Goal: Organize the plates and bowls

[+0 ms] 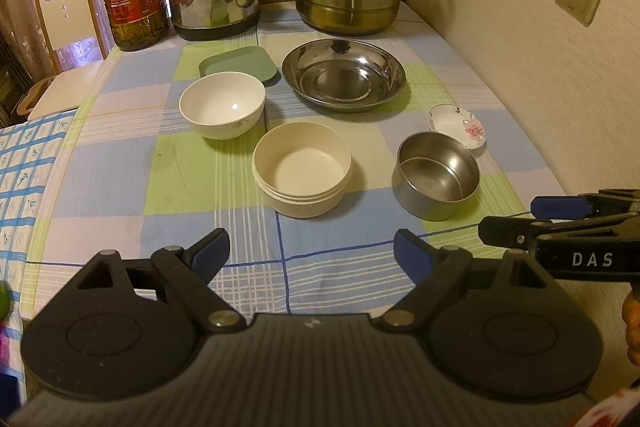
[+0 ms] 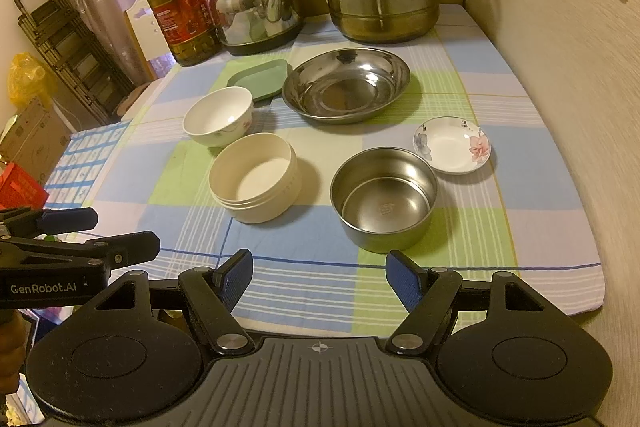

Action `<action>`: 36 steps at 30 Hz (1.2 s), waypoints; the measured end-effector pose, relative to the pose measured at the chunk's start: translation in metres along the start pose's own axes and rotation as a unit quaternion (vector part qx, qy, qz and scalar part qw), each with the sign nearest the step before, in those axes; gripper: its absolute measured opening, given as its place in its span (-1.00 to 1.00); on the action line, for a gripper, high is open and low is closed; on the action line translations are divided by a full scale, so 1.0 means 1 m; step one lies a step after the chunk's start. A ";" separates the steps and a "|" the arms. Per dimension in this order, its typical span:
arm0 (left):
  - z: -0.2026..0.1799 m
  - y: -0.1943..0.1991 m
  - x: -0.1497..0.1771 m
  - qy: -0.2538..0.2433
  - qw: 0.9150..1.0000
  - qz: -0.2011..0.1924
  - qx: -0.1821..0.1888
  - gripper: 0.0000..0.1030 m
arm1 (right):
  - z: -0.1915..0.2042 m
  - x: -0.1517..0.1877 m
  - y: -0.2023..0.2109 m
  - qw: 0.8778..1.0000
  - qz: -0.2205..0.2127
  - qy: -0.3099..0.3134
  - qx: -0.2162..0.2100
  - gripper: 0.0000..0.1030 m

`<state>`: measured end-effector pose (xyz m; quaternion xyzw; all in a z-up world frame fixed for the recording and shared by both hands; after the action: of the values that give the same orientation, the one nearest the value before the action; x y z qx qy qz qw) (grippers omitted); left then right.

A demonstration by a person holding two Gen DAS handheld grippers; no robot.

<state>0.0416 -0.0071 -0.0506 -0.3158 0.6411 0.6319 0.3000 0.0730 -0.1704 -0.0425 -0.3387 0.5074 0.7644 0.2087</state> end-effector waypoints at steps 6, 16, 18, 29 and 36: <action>0.000 0.000 0.000 0.000 1.000 0.000 0.000 0.71 | 0.000 -0.001 0.000 1.000 0.000 -0.001 0.000 0.42; 0.001 -0.003 -0.001 -0.001 1.000 0.000 0.000 0.71 | 0.000 -0.001 -0.001 1.000 0.001 0.000 0.000 0.42; 0.001 -0.004 -0.002 -0.001 1.000 0.001 -0.001 0.71 | 0.000 -0.002 -0.001 1.000 0.001 0.000 0.000 0.42; 0.009 -0.010 -0.008 0.003 1.000 0.006 -0.003 0.71 | 0.000 -0.003 -0.004 1.000 0.003 0.000 0.000 0.42; 0.013 -0.014 -0.012 0.003 1.000 0.007 -0.002 0.71 | 0.010 -0.007 -0.006 1.000 0.005 -0.003 0.003 0.42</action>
<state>0.0595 0.0065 -0.0504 -0.3137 0.6427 0.6345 0.2933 0.0785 -0.1587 -0.0392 -0.3330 0.5104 0.7653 0.2072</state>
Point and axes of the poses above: each gripper's, at about its wrist camera, not at the fingertips, and y roughly against the way its jaws point, z to its left, x to its underside, the point moved 5 cm from there along -y, roughly the way its jaws point, and after that the axes turned 13 degrees about -z, right-handed, at the moved point
